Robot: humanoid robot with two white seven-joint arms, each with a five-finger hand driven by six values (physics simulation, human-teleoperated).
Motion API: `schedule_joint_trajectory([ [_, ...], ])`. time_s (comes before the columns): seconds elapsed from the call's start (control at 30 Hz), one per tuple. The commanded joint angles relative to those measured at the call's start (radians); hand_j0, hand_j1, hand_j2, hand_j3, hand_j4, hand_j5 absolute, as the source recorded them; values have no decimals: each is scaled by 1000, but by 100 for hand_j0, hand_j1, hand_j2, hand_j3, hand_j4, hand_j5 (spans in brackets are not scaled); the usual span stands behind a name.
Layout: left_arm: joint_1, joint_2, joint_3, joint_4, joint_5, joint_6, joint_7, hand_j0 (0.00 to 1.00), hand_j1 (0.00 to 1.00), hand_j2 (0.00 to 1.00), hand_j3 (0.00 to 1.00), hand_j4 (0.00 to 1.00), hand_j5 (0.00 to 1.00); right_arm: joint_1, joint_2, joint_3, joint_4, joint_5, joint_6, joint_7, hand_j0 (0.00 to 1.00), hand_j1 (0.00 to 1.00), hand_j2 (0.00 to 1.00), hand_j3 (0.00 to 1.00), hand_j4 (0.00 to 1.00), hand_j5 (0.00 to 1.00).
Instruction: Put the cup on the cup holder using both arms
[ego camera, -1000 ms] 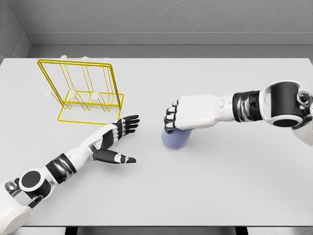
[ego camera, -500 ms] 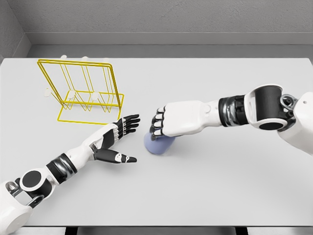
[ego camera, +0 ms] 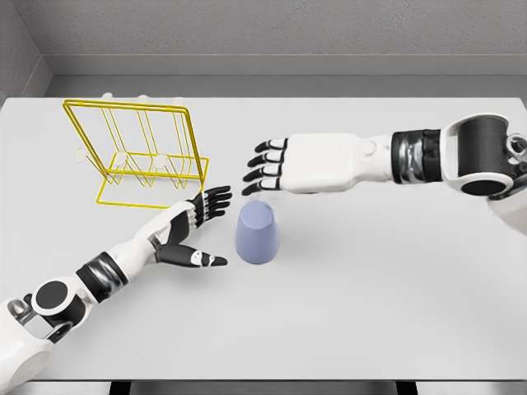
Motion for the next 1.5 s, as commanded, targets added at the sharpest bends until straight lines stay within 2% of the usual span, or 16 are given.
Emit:
schedule_joint_trajectory([
  [0.0,0,-3,2,9,2,0,0,100,100,100,100,100,100,2,-40,-98,0,-111,3,0,100,100,100,100,100,100],
  [0.03,0,-4,2,9,2,0,0,100,100,100,100,100,100,23,-85,-156,2,-172,3,0,100,100,100,100,100,100],
  [0.07,-3,-4,2,9,2,0,0,100,100,100,100,100,100,75,-135,-239,2,-238,3,0,100,100,100,100,100,100],
  [0.1,-3,-4,2,9,2,0,0,100,100,100,100,100,100,149,-171,-335,2,-279,3,0,100,100,100,100,100,100],
  [0.2,-11,-9,2,9,2,1,0,100,100,100,100,100,100,431,-177,-659,2,-287,3,0,100,100,100,100,100,100],
  [0.23,-14,-17,2,9,2,1,0,100,100,100,100,100,100,477,-169,-705,2,-289,3,0,100,100,100,100,100,100],
  [0.37,-26,-55,-1,29,1,6,1,100,100,100,100,100,100,531,-154,-711,12,-322,3,0,100,100,100,100,100,100],
  [0.4,-32,-64,-3,33,1,6,1,100,100,100,100,100,100,545,-125,-737,17,-318,3,0,100,100,100,100,100,100],
  [0.47,-34,-78,-6,35,-1,8,0,100,100,100,100,100,100,621,-56,-796,24,-309,3,0,100,100,100,100,100,100],
  [0.5,-34,-81,-6,33,-1,8,1,100,100,100,100,100,100,629,-51,-809,63,-309,3,0,100,100,100,100,100,100],
  [0.6,-35,-107,-8,35,-1,9,0,100,100,100,100,100,100,640,-48,-817,100,-279,3,0,100,100,100,100,100,100],
  [0.7,-44,-127,-8,33,-6,51,0,100,100,100,100,100,100,641,-34,-842,89,-278,3,0,100,100,100,100,100,100],
  [1.23,-46,-139,-11,61,-12,51,0,100,100,100,100,100,100,643,-36,-843,109,-276,3,0,100,100,100,100,100,100],
  [1.27,-46,-158,-18,84,-27,51,0,100,100,100,100,100,100,643,-36,-842,114,-276,3,0,100,100,100,100,100,100],
  [1.47,-44,-184,-28,84,-50,51,0,100,100,100,100,100,100,643,-36,-843,115,-276,3,0,100,100,100,100,100,100],
])
